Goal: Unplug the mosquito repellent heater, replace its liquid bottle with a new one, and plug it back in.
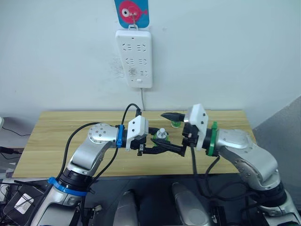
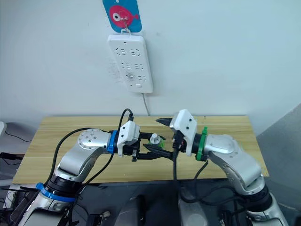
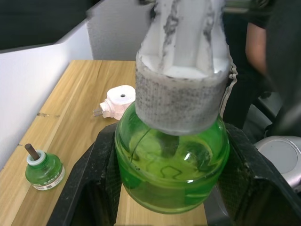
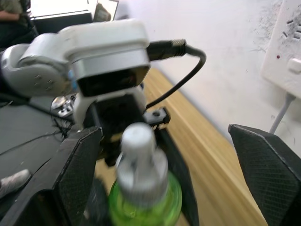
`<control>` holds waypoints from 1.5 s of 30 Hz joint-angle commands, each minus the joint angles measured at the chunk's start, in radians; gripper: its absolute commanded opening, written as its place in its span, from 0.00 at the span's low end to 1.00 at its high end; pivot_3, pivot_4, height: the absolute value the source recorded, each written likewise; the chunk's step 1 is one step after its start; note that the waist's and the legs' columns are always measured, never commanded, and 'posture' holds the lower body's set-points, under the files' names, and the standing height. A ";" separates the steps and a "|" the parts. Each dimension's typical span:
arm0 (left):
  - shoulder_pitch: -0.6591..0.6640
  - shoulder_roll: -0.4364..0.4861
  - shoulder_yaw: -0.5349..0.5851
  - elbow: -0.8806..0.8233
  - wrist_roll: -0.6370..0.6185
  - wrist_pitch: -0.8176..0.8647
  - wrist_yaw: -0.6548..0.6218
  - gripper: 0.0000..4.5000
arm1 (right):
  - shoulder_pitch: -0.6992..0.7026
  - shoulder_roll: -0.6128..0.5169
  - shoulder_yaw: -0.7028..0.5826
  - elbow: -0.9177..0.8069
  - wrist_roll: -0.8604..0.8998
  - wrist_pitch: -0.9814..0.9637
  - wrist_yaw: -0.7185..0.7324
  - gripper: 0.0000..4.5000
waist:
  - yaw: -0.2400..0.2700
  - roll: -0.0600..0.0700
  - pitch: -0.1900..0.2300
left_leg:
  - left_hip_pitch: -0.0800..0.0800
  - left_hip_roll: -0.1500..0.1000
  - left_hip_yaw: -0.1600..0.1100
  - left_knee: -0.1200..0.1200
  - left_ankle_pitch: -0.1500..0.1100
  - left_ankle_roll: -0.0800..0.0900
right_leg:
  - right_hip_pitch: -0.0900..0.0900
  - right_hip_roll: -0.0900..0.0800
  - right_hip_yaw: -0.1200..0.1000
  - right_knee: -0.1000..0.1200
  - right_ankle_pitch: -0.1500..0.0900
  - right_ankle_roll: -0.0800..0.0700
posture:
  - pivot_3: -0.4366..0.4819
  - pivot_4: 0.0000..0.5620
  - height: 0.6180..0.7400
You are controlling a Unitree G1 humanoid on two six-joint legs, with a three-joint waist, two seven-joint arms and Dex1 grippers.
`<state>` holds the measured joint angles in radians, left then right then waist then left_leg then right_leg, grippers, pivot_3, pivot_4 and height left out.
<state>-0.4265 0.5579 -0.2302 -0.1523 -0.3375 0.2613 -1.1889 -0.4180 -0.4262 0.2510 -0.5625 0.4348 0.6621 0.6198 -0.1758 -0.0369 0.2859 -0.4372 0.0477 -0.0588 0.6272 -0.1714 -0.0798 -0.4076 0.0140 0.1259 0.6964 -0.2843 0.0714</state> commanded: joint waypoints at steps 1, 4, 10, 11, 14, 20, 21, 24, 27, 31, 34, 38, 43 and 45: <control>0.000 -0.003 0.003 -0.046 -0.014 -0.001 0.004 0.52 | -0.003 -0.006 -0.037 0.005 -0.019 -0.023 -0.016 1.00 | 0.004 0.000 0.000 | 0.000 0.000 0.000 0.000 0.000 0.000 | 0.000 0.000 0.000 0.000 0.000 0.000 | 0.24 0.40 0.97; 0.011 0.004 0.009 -0.051 -0.015 -0.001 0.001 0.52 | 0.028 -0.079 -0.083 -0.008 0.009 -0.005 0.043 1.00 | 0.007 0.000 0.000 | 0.000 0.000 0.000 -0.001 0.000 0.000 | 0.000 0.000 0.000 0.000 0.000 0.000 | 0.24 0.41 0.97; 0.016 0.013 0.012 -0.050 -0.015 -0.001 0.001 0.52 | 0.082 -0.210 -0.153 -0.039 0.060 -0.001 0.130 1.00 | 0.009 0.000 0.000 | 0.000 0.000 0.000 -0.001 0.000 0.000 | 0.000 0.000 0.000 0.000 0.000 0.000 | 0.22 0.41 0.97; 0.016 0.014 0.013 -0.048 -0.014 -0.002 -0.001 0.52 | 0.081 -0.223 -0.160 -0.047 0.077 0.010 0.144 1.00 | 0.007 0.000 0.000 | 0.000 0.000 0.001 -0.001 0.000 0.000 | 0.000 0.000 0.000 -0.001 0.000 0.000 | 0.22 0.41 0.97; 0.015 0.014 0.012 -0.041 -0.009 -0.009 -0.007 0.52 | 0.064 -0.230 -0.150 -0.083 0.126 0.049 0.163 1.00 | 0.001 0.000 0.000 | 0.001 0.000 0.002 -0.001 0.000 0.000 | 0.000 0.000 0.001 0.000 0.000 0.000 | 0.22 0.41 0.97; -0.003 0.014 0.005 -0.024 -0.003 -0.019 -0.021 0.52 | -0.001 -0.146 -0.104 -0.099 0.201 0.115 0.137 1.00 | -0.016 0.000 0.000 | 0.001 0.000 0.002 -0.001 0.000 0.000 | 0.000 0.000 0.001 0.000 0.000 0.000 | 0.21 0.41 0.97; -0.004 0.013 0.005 -0.023 -0.003 -0.020 -0.022 0.52 | -0.006 -0.141 -0.095 -0.097 0.200 0.118 0.136 1.00 | -0.017 0.000 0.000 | 0.001 0.000 0.002 -0.001 0.000 0.000 | 0.000 0.000 0.001 0.000 0.000 0.000 | 0.21 0.41 0.97; -0.007 0.010 0.004 -0.021 -0.001 -0.021 -0.025 0.52 | -0.015 -0.116 -0.070 -0.072 0.189 0.108 0.133 0.96 | -0.017 0.000 0.000 | 0.001 0.000 0.001 -0.001 0.000 0.000 | 0.000 0.000 0.001 -0.001 0.000 0.000 | 0.22 0.40 0.97; -0.008 0.010 0.004 -0.022 0.000 -0.021 -0.024 0.52 | -0.015 -0.106 -0.069 -0.064 0.192 0.100 0.141 0.79 | -0.018 0.000 0.000 | 0.001 0.000 0.001 -0.002 0.000 0.000 | 0.000 0.000 0.001 -0.001 0.000 0.000 | 0.22 0.41 0.97; -0.003 0.013 0.008 -0.027 -0.001 -0.015 -0.022 0.52 | -0.017 -0.109 -0.067 -0.064 0.186 0.089 0.152 0.45 | -0.018 0.000 0.000 | 0.001 0.000 0.001 -0.002 0.000 0.000 | 0.000 0.000 0.001 -0.001 0.000 0.000 | 0.22 0.41 0.97; 0.001 0.012 0.010 -0.030 -0.004 -0.008 -0.017 0.52 | -0.020 -0.115 -0.064 -0.065 0.176 0.079 0.157 0.20 | -0.018 0.000 0.000 | 0.001 0.000 0.001 -0.002 0.000 0.000 | 0.000 0.000 0.001 -0.001 0.000 0.000 | 0.22 0.41 0.97; 0.004 0.012 0.012 -0.031 -0.008 0.006 -0.013 0.52 | -0.037 -0.120 -0.062 -0.063 0.163 0.054 0.159 0.06 | -0.018 0.000 0.000 | 0.001 0.000 0.001 -0.002 0.000 0.000 | 0.000 0.000 0.001 -0.001 0.000 0.000 | 0.22 0.41 0.97; 0.013 0.022 0.007 -0.023 0.004 0.008 -0.015 0.52 | -0.075 -0.113 -0.105 -0.063 0.213 0.078 0.153 0.06 | -0.018 0.000 0.000 | 0.001 0.000 0.001 -0.002 0.000 0.000 | 0.000 0.000 0.001 -0.001 0.000 0.000 | 0.22 0.41 0.97; 0.020 0.031 0.004 -0.011 0.017 0.004 -0.014 0.52 | -0.083 -0.113 -0.131 -0.066 0.248 0.095 0.148 0.06 | -0.018 0.000 0.000 | 0.001 0.000 0.001 -0.002 0.000 0.000 | 0.000 0.000 0.001 -0.001 0.000 0.000 | 0.22 0.41 0.97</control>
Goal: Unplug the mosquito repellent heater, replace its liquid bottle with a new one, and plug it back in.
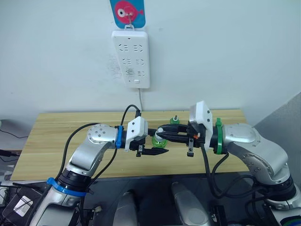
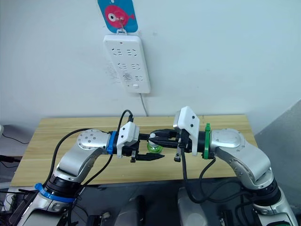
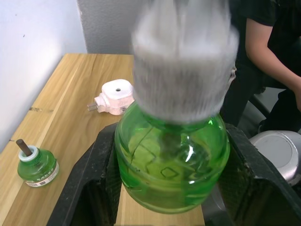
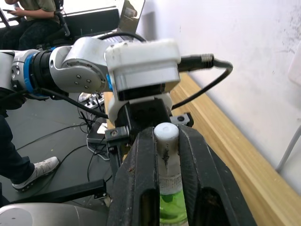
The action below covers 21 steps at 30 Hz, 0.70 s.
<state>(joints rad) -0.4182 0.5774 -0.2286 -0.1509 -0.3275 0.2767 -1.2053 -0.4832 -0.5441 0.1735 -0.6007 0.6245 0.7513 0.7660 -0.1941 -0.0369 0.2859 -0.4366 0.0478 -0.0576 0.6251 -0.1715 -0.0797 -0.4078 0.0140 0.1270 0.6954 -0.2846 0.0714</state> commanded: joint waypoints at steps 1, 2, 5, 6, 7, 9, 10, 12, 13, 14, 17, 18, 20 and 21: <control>0.016 0.016 0.001 -0.006 0.014 -0.018 0.001 0.52 | -0.021 0.005 -0.064 -0.031 0.071 0.012 -0.003 0.06 | 0.000 0.000 0.000 | 0.000 0.000 0.000 0.000 0.000 0.000 | 0.000 0.000 0.000 0.000 0.000 0.000 | 0.22 0.41 0.97; 0.023 0.022 -0.001 0.003 0.022 -0.021 0.001 0.52 | -0.026 0.006 -0.081 -0.033 0.091 0.020 -0.012 0.06 | 0.000 0.000 0.000 | 0.000 0.000 0.000 0.000 0.000 0.000 | 0.000 0.000 0.000 0.000 0.000 0.000 | 0.22 0.41 0.97; 0.055 0.046 0.007 0.029 0.041 -0.024 0.004 0.52 | -0.027 0.001 -0.133 -0.026 0.113 0.033 -0.047 0.06 | 0.000 0.000 0.000 | 0.000 0.000 0.000 -0.001 0.000 0.000 | 0.000 0.000 0.000 0.000 0.000 0.000 | 0.22 0.41 0.97; 0.075 0.061 0.015 0.041 0.051 -0.027 0.007 0.52 | -0.009 -0.011 -0.146 -0.014 0.088 0.017 -0.058 0.06 | 0.000 0.000 0.000 | 0.000 0.000 0.000 -0.001 0.000 0.000 | 0.000 0.000 0.000 0.000 0.000 0.000 | 0.22 0.42 0.97; 0.095 0.077 0.026 0.051 0.057 -0.033 0.009 0.52 | 0.018 -0.020 -0.148 0.002 0.047 -0.010 -0.070 0.06 | 0.000 0.000 0.000 | 0.000 0.000 0.000 -0.001 0.000 0.000 | 0.000 0.000 0.000 0.000 0.000 0.000 | 0.23 0.43 0.97; 0.130 0.106 0.043 0.058 0.065 -0.042 0.017 0.52 | 0.101 -0.034 -0.111 0.059 -0.074 -0.120 -0.075 0.06 | 0.000 0.000 0.000 | 0.000 0.000 0.000 -0.002 0.000 0.000 | -0.001 0.000 0.000 -0.001 0.000 0.000 | 0.23 0.43 0.97; 0.147 0.120 0.049 0.058 0.068 -0.045 0.023 0.52 | 0.147 -0.036 -0.081 0.103 -0.148 -0.206 -0.075 0.06 | 0.001 0.000 0.000 | 0.000 0.000 0.000 -0.003 0.000 0.000 | -0.001 0.000 0.000 -0.002 0.000 -0.001 | 0.23 0.44 0.97; 0.185 0.140 0.058 0.042 0.070 -0.043 0.033 0.52 | 0.223 -0.011 -0.025 0.238 -0.297 -0.405 -0.098 0.06 | 0.002 0.000 0.000 | 0.000 0.000 0.000 -0.006 0.000 0.000 | -0.001 0.000 0.000 -0.005 0.000 -0.001 | 0.24 0.44 0.97; 0.204 0.150 0.064 0.029 0.068 -0.040 0.036 0.52 | 0.243 0.014 -0.010 0.307 -0.347 -0.480 -0.118 0.06 | 0.001 0.000 0.000 | 0.000 0.000 0.001 -0.007 0.000 0.000 | -0.001 -0.001 0.000 -0.007 0.000 -0.001 | 0.25 0.44 0.97; 0.224 0.159 0.071 0.014 0.066 -0.036 0.039 0.52 | 0.255 0.039 0.004 0.392 -0.402 -0.563 -0.146 0.06 | 0.001 0.000 0.000 | 0.000 0.000 0.003 -0.008 0.000 0.000 | -0.001 -0.001 0.001 -0.008 0.000 -0.001 | 0.25 0.44 0.97; 0.278 0.184 0.095 -0.037 0.050 -0.013 0.049 0.52 | 0.251 0.127 0.012 0.633 -0.497 -0.740 -0.218 0.06 | -0.002 0.000 0.000 | 0.000 0.000 0.005 -0.012 0.000 0.000 | -0.002 -0.002 0.002 -0.010 0.000 -0.001 | 0.29 0.45 0.97; 0.290 0.192 0.102 -0.053 0.046 -0.008 0.048 0.52 | 0.243 0.147 0.014 0.689 -0.513 -0.778 -0.220 0.06 | 0.000 0.000 0.000 | 0.001 0.000 0.005 -0.013 0.000 0.000 | -0.002 -0.002 0.002 -0.010 0.000 -0.001 | 0.30 0.45 0.97; 0.314 0.210 0.116 -0.083 0.037 0.006 0.048 0.52 | 0.211 0.191 0.017 0.830 -0.533 -0.854 -0.215 0.06 | 0.002 0.000 0.000 | 0.001 0.000 0.004 -0.014 0.000 0.000 | -0.002 -0.002 0.001 -0.010 0.000 -0.001 | 0.31 0.47 0.97; 0.323 0.218 0.124 -0.097 0.030 0.017 0.049 0.52 | 0.188 0.210 0.016 0.901 -0.546 -0.892 -0.216 0.06 | 0.004 0.001 0.001 | 0.002 0.001 0.004 -0.014 0.000 0.000 | -0.001 -0.002 0.001 -0.010 0.000 -0.001 | 0.32 0.49 0.97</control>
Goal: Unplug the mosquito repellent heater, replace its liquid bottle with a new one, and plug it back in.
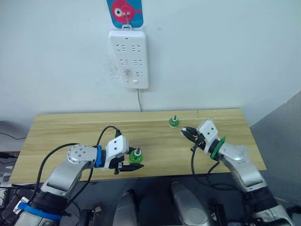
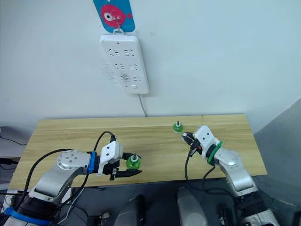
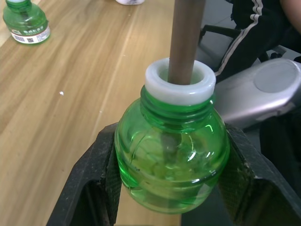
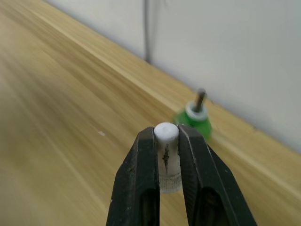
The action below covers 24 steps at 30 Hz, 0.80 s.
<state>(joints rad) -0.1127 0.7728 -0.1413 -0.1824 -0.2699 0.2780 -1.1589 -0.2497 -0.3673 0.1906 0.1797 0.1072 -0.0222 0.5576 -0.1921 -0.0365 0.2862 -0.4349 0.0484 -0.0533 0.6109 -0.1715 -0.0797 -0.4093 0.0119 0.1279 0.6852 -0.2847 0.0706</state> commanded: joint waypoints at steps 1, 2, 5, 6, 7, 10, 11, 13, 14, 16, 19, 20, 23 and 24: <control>0.024 0.029 0.042 -0.077 -0.032 0.024 0.003 0.52 | -0.067 0.047 -0.004 0.182 -0.041 -0.151 -0.011 0.06 | 0.002 0.001 0.001 | 0.000 0.000 0.000 0.000 0.000 0.000 | 0.000 0.000 0.000 0.000 0.000 0.000 | 0.32 0.49 0.97; 0.031 0.035 0.048 -0.088 -0.037 0.033 0.003 0.52 | -0.088 0.059 -0.008 0.239 -0.050 -0.180 -0.013 0.06 | 0.002 0.001 0.001 | 0.000 0.000 0.000 0.000 0.000 0.000 | 0.000 0.000 0.000 0.000 0.000 0.000 | 0.33 0.50 0.97; 0.053 0.054 0.067 -0.120 -0.050 0.055 0.001 0.52 | -0.142 0.083 -0.022 0.385 -0.073 -0.258 -0.026 0.06 | 0.012 0.002 0.001 | 0.001 0.000 0.000 0.000 0.000 0.000 | 0.001 0.000 0.000 0.000 0.000 0.000 | 0.36 0.52 0.97; 0.060 0.061 0.074 -0.132 -0.056 0.063 0.000 0.52 | -0.161 0.093 -0.029 0.432 -0.074 -0.274 -0.035 0.06 | 0.016 0.002 0.001 | 0.001 0.000 0.000 -0.001 0.000 0.000 | 0.001 0.000 0.000 -0.001 0.000 0.000 | 0.36 0.52 0.97; 0.066 0.066 0.079 -0.141 -0.060 0.070 0.000 0.52 | -0.176 0.102 -0.033 0.472 -0.073 -0.287 -0.033 0.06 | 0.020 0.002 0.001 | 0.001 0.000 0.000 -0.001 0.000 0.000 | 0.001 0.000 0.000 -0.002 0.000 0.000 | 0.36 0.53 0.97; 0.071 0.072 0.083 -0.154 -0.067 0.081 0.006 0.52 | -0.198 0.121 -0.047 0.554 -0.070 -0.325 -0.024 0.06 | 0.035 0.003 0.002 | 0.001 0.000 0.000 -0.002 0.000 0.000 | 0.001 0.000 0.000 -0.003 0.000 0.000 | 0.37 0.53 0.97; 0.071 0.072 0.083 -0.156 -0.068 0.085 0.007 0.52 | -0.201 0.127 -0.057 0.569 -0.064 -0.330 -0.022 0.06 | 0.040 0.003 0.002 | 0.001 0.000 -0.001 -0.002 0.000 0.000 | 0.001 0.000 -0.001 -0.003 0.000 0.000 | 0.37 0.53 0.97; 0.067 0.069 0.081 -0.156 -0.068 0.089 0.010 0.52 | -0.201 0.136 -0.079 0.580 -0.048 -0.329 -0.015 0.22 | 0.050 0.003 0.002 | 0.001 0.000 0.000 -0.002 0.000 0.000 | 0.001 0.000 0.000 -0.003 0.000 0.000 | 0.37 0.53 0.97; 0.064 0.066 0.078 -0.153 -0.067 0.089 0.011 0.52 | -0.200 0.140 -0.090 0.579 -0.038 -0.321 -0.007 0.29 | 0.053 0.004 0.003 | 0.001 0.000 0.000 -0.002 0.000 0.000 | 0.001 0.000 0.000 -0.003 0.000 0.000 | 0.36 0.53 0.97; 0.049 0.054 0.071 -0.142 -0.065 0.084 0.014 0.52 | -0.181 0.126 -0.103 0.507 -0.019 -0.306 0.011 0.43 | 0.055 0.004 0.003 | 0.001 0.000 0.000 -0.002 0.000 0.000 | 0.001 0.000 0.000 -0.003 0.000 0.000 | 0.35 0.52 0.97; 0.019 0.030 0.060 -0.113 -0.062 0.067 0.012 0.52 | -0.116 0.080 -0.112 0.286 0.031 -0.217 0.080 0.68 | 0.060 0.005 0.004 | 0.000 -0.001 -0.001 -0.002 0.000 0.000 | 0.001 0.000 0.000 -0.003 0.000 0.000 | 0.33 0.50 0.97; 0.005 0.019 0.054 -0.098 -0.060 0.058 0.009 0.52 | -0.084 0.050 -0.105 0.184 0.049 -0.172 0.114 0.76 | 0.061 0.006 0.004 | 0.001 -0.001 -0.001 -0.002 0.000 0.000 | 0.001 0.000 0.000 -0.003 0.000 0.000 | 0.32 0.50 0.97; -0.044 -0.019 0.032 -0.061 -0.056 0.035 0.000 0.52 | -0.001 -0.053 -0.079 -0.139 0.112 0.003 0.209 0.77 | 0.067 0.007 0.004 | 0.000 -0.001 -0.001 -0.002 0.000 0.000 | 0.002 0.000 0.000 -0.003 0.000 0.000 | 0.30 0.48 0.97; -0.064 -0.032 0.023 -0.053 -0.059 0.032 -0.004 0.52 | 0.016 -0.096 -0.068 -0.250 0.148 0.080 0.244 0.77 | 0.068 0.007 0.004 | 0.000 -0.001 -0.001 -0.002 0.000 0.000 | 0.002 0.000 0.000 -0.003 0.000 0.000 | 0.29 0.48 0.97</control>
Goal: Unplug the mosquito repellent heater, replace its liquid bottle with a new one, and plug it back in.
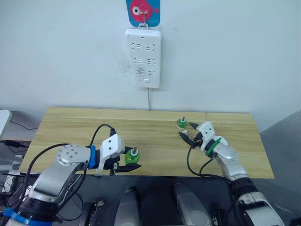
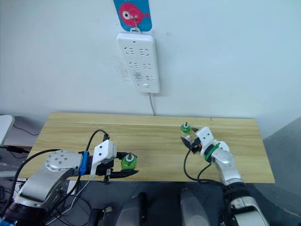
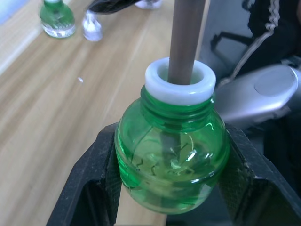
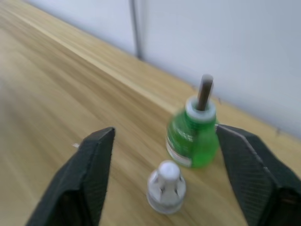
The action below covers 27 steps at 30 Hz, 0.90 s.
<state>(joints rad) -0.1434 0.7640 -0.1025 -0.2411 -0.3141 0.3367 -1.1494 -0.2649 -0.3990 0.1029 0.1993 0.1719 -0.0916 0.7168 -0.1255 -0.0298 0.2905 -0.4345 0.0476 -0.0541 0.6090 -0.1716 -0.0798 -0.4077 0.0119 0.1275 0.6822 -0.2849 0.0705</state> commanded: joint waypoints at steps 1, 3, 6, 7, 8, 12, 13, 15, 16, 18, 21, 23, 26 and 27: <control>-0.056 -0.039 -0.027 0.014 -0.018 -0.029 -0.020 0.52 | 0.037 -0.107 0.030 -0.380 0.131 0.240 0.117 0.77 | 0.001 0.000 0.000 | 0.000 0.000 0.000 0.000 0.000 0.000 | 0.000 0.000 0.000 0.000 0.000 0.000 | 0.28 0.47 0.97; -0.095 -0.064 -0.046 0.030 -0.020 -0.037 -0.034 0.52 | 0.029 -0.176 0.047 -0.545 0.209 0.385 0.162 0.77 | -0.006 0.000 0.000 | 0.000 0.001 0.000 0.000 0.000 0.000 | 0.000 0.001 0.000 0.000 0.000 0.000 | 0.27 0.47 0.97; -0.156 -0.099 -0.079 0.063 -0.016 -0.054 -0.063 0.52 | -0.029 -0.224 0.067 -0.689 0.307 0.552 0.187 0.77 | -0.017 -0.001 0.000 | 0.000 0.001 -0.001 0.001 0.000 0.000 | 0.001 0.001 0.000 0.001 0.000 0.000 | 0.25 0.45 0.97; -0.187 -0.117 -0.093 0.077 -0.019 -0.052 -0.076 0.52 | -0.064 -0.222 0.078 -0.730 0.352 0.619 0.185 0.77 | -0.018 -0.001 0.000 | 0.000 0.001 -0.001 0.002 0.000 0.000 | 0.001 0.001 0.000 0.000 0.000 0.000 | 0.24 0.45 0.97; -0.216 -0.134 -0.104 0.091 -0.022 -0.048 -0.085 0.52 | -0.093 -0.218 0.092 -0.756 0.374 0.661 0.182 0.77 | -0.018 -0.001 -0.001 | 0.000 0.001 0.000 0.002 0.000 0.000 | 0.001 0.001 0.000 0.000 0.000 0.000 | 0.23 0.44 0.97; -0.294 -0.179 -0.122 0.129 -0.021 -0.051 -0.105 0.52 | -0.163 -0.169 0.127 -0.748 0.371 0.718 0.143 0.77 | -0.020 -0.004 -0.002 | 0.000 0.000 -0.001 0.003 0.000 0.000 | 0.001 0.001 -0.001 0.000 0.000 0.000 | 0.22 0.42 0.97; -0.306 -0.187 -0.122 0.133 -0.024 -0.047 -0.105 0.52 | -0.170 -0.162 0.134 -0.741 0.359 0.714 0.141 0.77 | -0.020 -0.004 -0.002 | -0.001 0.000 -0.001 0.003 0.000 0.000 | 0.001 0.001 -0.001 0.000 0.000 0.000 | 0.22 0.42 0.97; -0.321 -0.197 -0.122 0.133 -0.029 -0.043 -0.106 0.52 | -0.174 -0.149 0.137 -0.732 0.355 0.716 0.137 0.77 | -0.020 -0.004 -0.002 | -0.001 0.000 -0.002 0.002 0.000 0.000 | 0.001 0.001 -0.001 0.000 0.000 0.000 | 0.22 0.41 0.97; -0.324 -0.201 -0.121 0.129 -0.031 -0.042 -0.105 0.52 | -0.176 -0.142 0.140 -0.727 0.349 0.709 0.136 0.77 | -0.020 -0.004 -0.002 | -0.001 0.000 -0.002 0.002 0.000 0.000 | 0.001 0.000 -0.002 0.000 0.000 0.000 | 0.22 0.41 0.97; -0.324 -0.208 -0.117 0.120 -0.035 -0.039 -0.104 0.52 | -0.177 -0.129 0.141 -0.716 0.345 0.704 0.131 0.77 | -0.021 -0.004 -0.002 | -0.001 0.000 -0.003 0.002 0.000 0.000 | 0.001 0.001 -0.002 0.000 0.000 0.000 | 0.22 0.40 0.97; -0.318 -0.210 -0.116 0.101 -0.042 -0.031 -0.101 0.52 | -0.178 -0.110 0.149 -0.698 0.332 0.692 0.125 0.77 | -0.022 -0.004 -0.002 | -0.001 0.000 -0.003 0.002 0.000 0.000 | 0.001 0.001 -0.002 0.000 0.000 0.000 | 0.23 0.40 0.97; -0.316 -0.212 -0.112 0.093 -0.051 -0.023 -0.095 0.52 | -0.175 -0.107 0.160 -0.688 0.314 0.678 0.135 0.77 | -0.024 -0.004 -0.003 | -0.001 0.000 -0.003 0.002 0.000 0.000 | 0.001 0.001 -0.002 0.000 0.000 0.000 | 0.23 0.40 0.97; -0.319 -0.215 -0.101 0.086 -0.068 0.001 -0.081 0.52 | -0.167 -0.108 0.169 -0.682 0.301 0.668 0.146 0.77 | -0.026 -0.004 -0.003 | -0.001 0.000 -0.003 0.003 0.000 0.000 | 0.001 0.000 -0.002 0.000 0.000 0.000 | 0.24 0.39 0.97; -0.319 -0.213 -0.101 0.085 -0.069 0.001 -0.081 0.52 | -0.165 -0.108 0.169 -0.681 0.301 0.667 0.148 0.77 | -0.027 -0.004 -0.003 | -0.001 0.000 -0.003 0.003 0.000 0.000 | 0.001 0.000 -0.002 0.000 0.000 0.000 | 0.24 0.39 0.97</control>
<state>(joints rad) -0.4611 0.5521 -0.2277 -0.1162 -0.3560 0.3387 -1.2325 -0.4282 -0.5058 0.2692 -0.4638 0.4776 0.5950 0.8514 -0.1529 -0.0334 0.2875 -0.4355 0.0478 -0.0570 0.6117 -0.1714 -0.0797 -0.4068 0.0124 0.1251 0.6826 -0.2844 0.0709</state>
